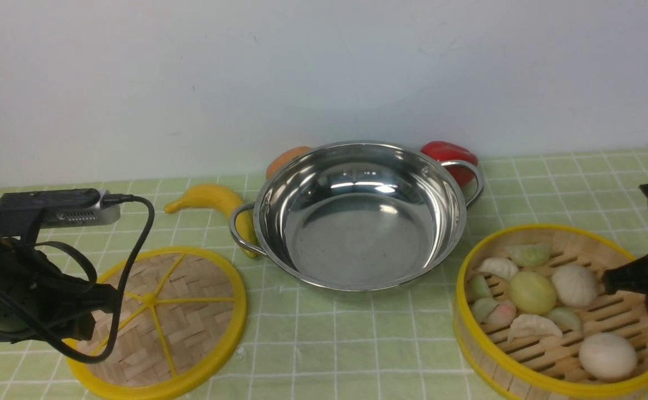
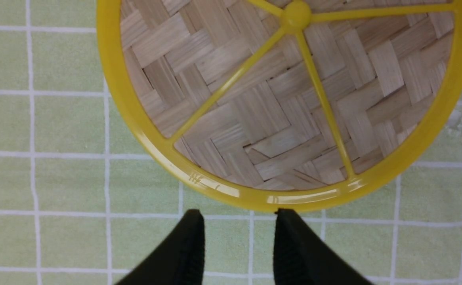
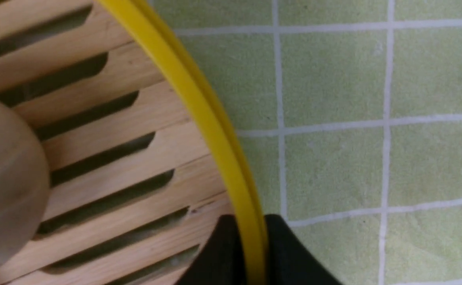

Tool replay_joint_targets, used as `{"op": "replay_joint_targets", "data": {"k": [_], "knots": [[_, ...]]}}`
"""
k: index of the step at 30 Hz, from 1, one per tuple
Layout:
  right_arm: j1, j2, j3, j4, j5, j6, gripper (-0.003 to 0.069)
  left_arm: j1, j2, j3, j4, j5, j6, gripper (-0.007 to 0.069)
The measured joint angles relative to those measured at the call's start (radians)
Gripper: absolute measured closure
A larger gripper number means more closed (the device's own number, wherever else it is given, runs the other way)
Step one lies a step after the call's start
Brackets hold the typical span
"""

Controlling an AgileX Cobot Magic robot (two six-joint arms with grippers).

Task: Place the steamer in the pot on the green tablecloth, and put the lid on the steamer.
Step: 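Reach for and grasp the rim of the bamboo steamer holding the buns with the right gripper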

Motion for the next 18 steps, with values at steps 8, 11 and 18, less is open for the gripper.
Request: {"op": "replay_joint_targets", "data": {"k": [8,11,18], "knots": [[0.0,-0.01,-0.002,-0.008,0.034,0.01,0.0595,0.0,0.0,0.0,0.0,-0.001,0.0,0.0382],[-0.004,-0.044,-0.002,-0.008,0.063,0.004,0.0598,0.0,0.0,0.0,0.0,-0.001,0.0,0.0382],[-0.145,-0.166,-0.001,0.036,0.155,-0.087,0.0599,0.0,0.0,0.0,0.0,-0.001,0.003,0.0382]]}}
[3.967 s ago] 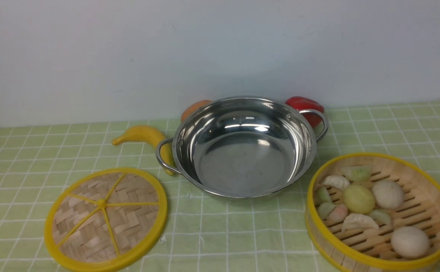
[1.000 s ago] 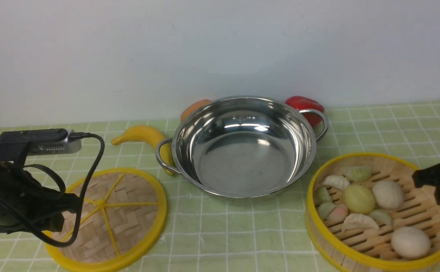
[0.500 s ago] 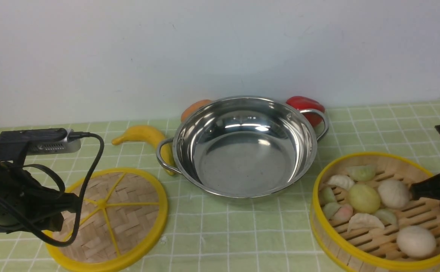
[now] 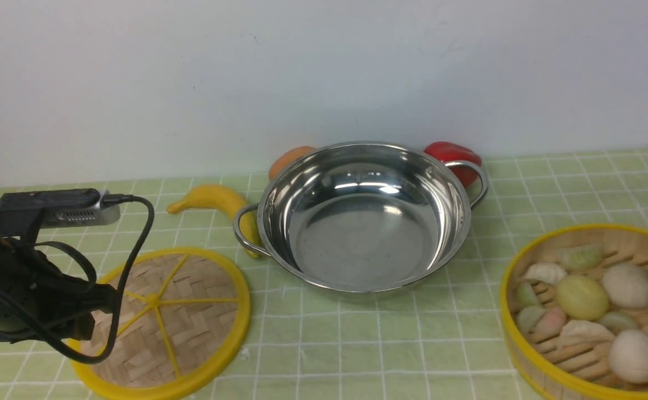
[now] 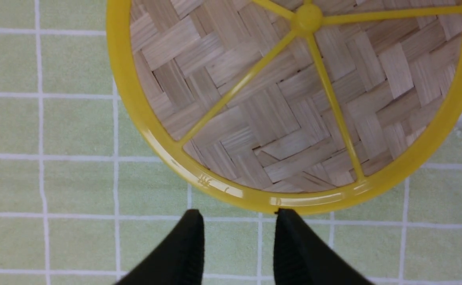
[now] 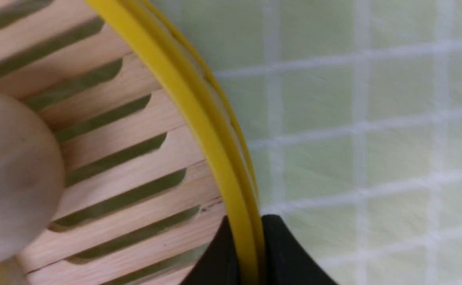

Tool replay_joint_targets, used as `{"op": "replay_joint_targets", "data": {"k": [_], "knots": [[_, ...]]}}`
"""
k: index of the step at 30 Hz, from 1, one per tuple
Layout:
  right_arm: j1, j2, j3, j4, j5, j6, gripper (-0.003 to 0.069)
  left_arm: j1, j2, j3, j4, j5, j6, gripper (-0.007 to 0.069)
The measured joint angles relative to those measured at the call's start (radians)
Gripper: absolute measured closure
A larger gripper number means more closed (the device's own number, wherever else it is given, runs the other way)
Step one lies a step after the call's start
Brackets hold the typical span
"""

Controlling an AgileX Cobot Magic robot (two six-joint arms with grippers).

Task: Place the steamer in the pot on the green tablecloth, and put the lid on the steamer.
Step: 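Reach for and grasp the rim of the bamboo steamer holding the buns with the right gripper, then place the bamboo steamer basket of food into the steel pot with the right gripper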

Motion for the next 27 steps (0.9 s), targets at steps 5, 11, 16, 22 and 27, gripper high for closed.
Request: {"op": "replay_joint_targets", "data": {"k": [5,11,16,22,27], "knots": [[-0.105,-0.068,-0.025,0.123,0.028,-0.123,0.0594,0.0,0.0,0.0,0.0,0.0,0.003,0.0382],[-0.115,-0.083,-0.195,0.324,0.117,-0.247,0.0594,0.0,0.0,0.0,0.0,0.0,0.003,0.0382],[-0.07,-0.068,-0.384,0.367,0.167,-0.264,0.0594,0.0,0.0,0.0,0.0,0.0,0.003,0.0382],[0.114,0.07,-0.605,0.384,0.196,-0.217,0.0594,0.0,0.0,0.0,0.0,-0.004,0.003,0.0382],[0.277,0.287,-0.822,0.396,0.236,-0.152,0.0594,0.0,0.0,0.0,0.0,-0.004,0.003,0.0382]]}}
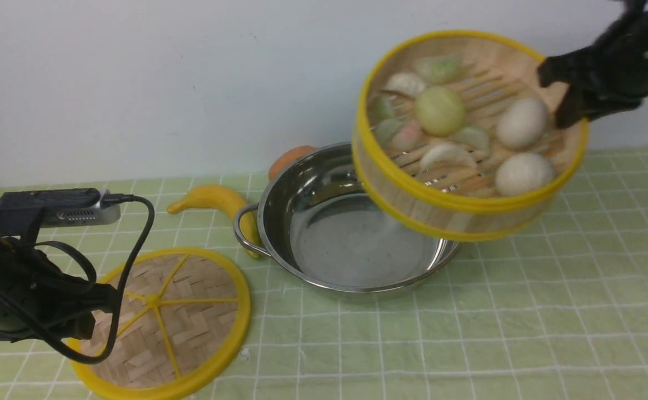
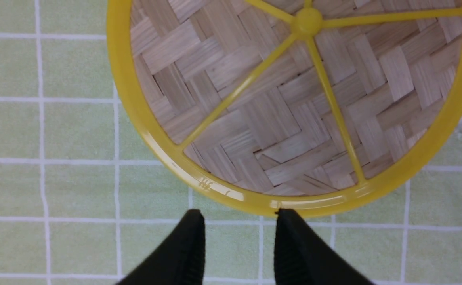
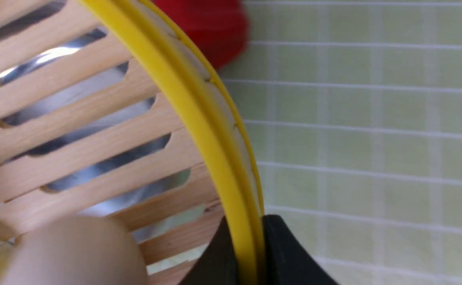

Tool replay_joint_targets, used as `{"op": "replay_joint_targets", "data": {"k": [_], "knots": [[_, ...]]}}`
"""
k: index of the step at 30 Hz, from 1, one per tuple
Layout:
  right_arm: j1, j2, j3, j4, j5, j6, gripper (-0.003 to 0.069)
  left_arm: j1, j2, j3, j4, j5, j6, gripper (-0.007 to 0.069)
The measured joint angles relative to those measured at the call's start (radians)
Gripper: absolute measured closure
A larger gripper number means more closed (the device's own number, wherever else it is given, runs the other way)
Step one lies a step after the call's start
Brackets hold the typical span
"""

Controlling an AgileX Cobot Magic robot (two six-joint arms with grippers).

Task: Place the steamer in the pot on the green tablecloth, and put the lid on the steamer.
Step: 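Place the bamboo steamer basket of food into the steel pot with the right gripper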

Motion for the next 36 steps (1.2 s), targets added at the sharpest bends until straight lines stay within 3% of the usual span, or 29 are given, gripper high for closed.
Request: {"op": "replay_joint_targets", "data": {"k": [7,16,36], "knots": [[0.138,0.289,-0.276,-0.075,0.038,0.048,0.0594,0.0,0.0,0.0,0.0,0.0,0.0,0.0382],[0.18,0.496,-0.495,-0.087,0.041,0.06,0.0594,0.0,0.0,0.0,0.0,-0.004,0.0,0.0382],[0.182,0.584,-0.495,-0.118,0.047,0.099,0.0595,0.0,0.0,0.0,0.0,-0.016,0.0,0.0382]]}}
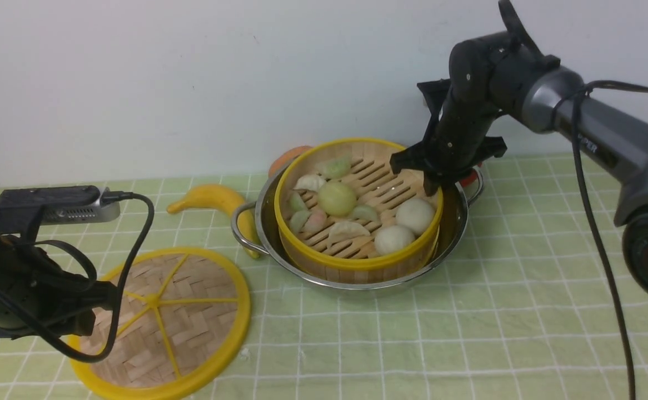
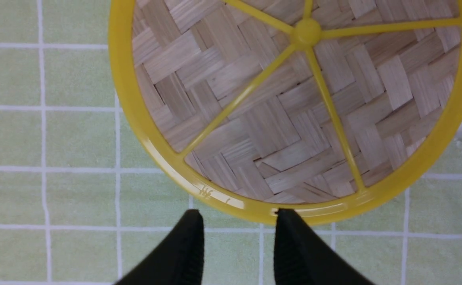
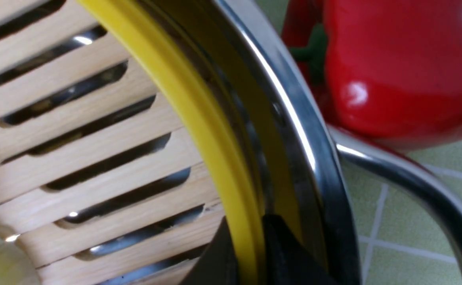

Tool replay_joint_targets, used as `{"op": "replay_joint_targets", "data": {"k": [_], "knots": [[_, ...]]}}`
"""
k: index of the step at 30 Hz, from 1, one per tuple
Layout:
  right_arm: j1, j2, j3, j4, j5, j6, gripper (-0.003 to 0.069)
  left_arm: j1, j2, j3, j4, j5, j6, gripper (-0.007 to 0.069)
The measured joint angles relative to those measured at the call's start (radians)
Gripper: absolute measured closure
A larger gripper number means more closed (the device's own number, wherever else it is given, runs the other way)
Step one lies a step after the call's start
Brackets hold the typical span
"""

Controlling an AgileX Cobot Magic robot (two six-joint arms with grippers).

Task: Place the steamer in the pot on the green tablecloth, and put the lid on the steamer.
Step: 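Place the bamboo steamer basket of food into the steel pot with the right gripper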

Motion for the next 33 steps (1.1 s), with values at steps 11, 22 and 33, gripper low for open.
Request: {"op": "replay_joint_targets", "data": {"k": [11,22,33], "knots": [[0.0,0.0,0.03,0.009,-0.011,0.006,0.0594,0.0,0.0,0.0,0.0,-0.008,0.0,0.0382],[-0.002,-0.021,0.03,0.073,-0.018,0.004,0.0284,0.0,0.0,-0.001,-0.006,-0.093,-0.007,0.0382],[-0.004,-0.157,0.03,-0.063,-0.025,-0.02,0.0036,0.0,0.093,-0.136,-0.027,-0.103,-0.008,0.0382]]}}
